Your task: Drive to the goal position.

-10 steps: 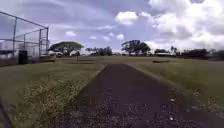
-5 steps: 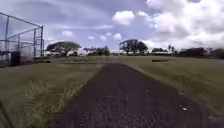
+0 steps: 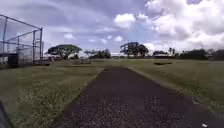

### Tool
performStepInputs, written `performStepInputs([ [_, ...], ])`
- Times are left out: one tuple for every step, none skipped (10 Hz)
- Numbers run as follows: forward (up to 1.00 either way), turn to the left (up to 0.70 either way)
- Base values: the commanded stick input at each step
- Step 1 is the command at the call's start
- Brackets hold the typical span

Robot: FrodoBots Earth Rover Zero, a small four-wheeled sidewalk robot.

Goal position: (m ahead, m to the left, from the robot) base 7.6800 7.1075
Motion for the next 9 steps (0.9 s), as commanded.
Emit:
performStepInputs([
  [0.70,0.00],
  [0.70,0.00],
  [0.70,0.00],
  [0.70,0.00],
  [0.70,0.00],
  [0.70,0.00],
  [0.70,0.00],
  [0.70,0.00],
  [0.70,0.00],
])
